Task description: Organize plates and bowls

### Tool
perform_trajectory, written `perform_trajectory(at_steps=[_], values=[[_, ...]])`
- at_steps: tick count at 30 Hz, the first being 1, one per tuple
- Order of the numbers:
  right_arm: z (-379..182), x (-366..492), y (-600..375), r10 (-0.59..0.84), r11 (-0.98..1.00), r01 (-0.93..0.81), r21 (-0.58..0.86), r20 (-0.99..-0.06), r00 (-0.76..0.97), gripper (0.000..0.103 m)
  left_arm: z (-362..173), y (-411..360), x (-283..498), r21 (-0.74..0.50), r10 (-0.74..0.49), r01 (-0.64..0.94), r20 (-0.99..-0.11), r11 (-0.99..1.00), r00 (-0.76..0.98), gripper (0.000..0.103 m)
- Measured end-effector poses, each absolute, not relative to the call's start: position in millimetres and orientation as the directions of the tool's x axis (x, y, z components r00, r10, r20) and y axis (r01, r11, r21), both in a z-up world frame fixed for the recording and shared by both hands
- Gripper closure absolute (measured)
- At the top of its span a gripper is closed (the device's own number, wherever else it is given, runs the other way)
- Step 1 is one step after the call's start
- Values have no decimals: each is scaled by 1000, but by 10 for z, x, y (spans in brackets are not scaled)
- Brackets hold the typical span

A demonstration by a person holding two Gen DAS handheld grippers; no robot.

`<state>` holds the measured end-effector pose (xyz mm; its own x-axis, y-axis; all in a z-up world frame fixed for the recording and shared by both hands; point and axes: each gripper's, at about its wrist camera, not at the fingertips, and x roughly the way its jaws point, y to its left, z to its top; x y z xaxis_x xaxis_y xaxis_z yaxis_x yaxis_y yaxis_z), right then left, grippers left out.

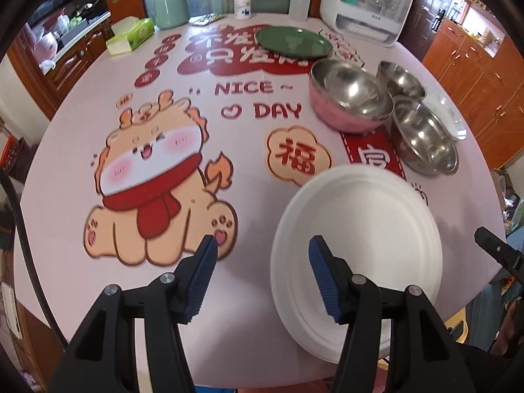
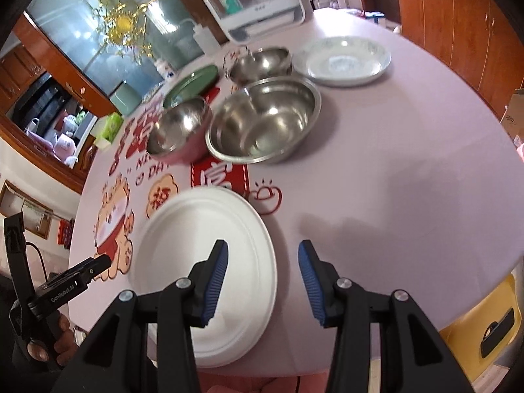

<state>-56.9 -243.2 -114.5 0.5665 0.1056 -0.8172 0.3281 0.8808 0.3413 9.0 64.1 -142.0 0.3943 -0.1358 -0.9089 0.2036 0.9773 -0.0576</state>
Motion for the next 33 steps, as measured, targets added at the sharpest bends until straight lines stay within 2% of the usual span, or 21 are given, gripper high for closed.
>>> perform_trajectory(at_steps=[9,21,27,30,33], values=[[-905,-708,-2375,35,846,391,363,-770,637,58,-1124,734,238,-101,-231,294,-862,950,451,46],[-715,-735,-2517,-56,822,460,337,-755,653,58,-629,651,281,-166,-347,373,-797,913,495,44],[-584,-676,-2784,-63,830,453,325,-752,656,58,-476,455,307,-180,-353,356,-784,917,511,43],[-520,-623,-2973,-61,842,440,313,-755,653,58,-385,289,336,-207,-358,327,-777,922,518,36],[-459,-565,-3200,-49,849,425,314,-753,656,56,-311,92,345,-218,-356,304,-766,927,536,36]])
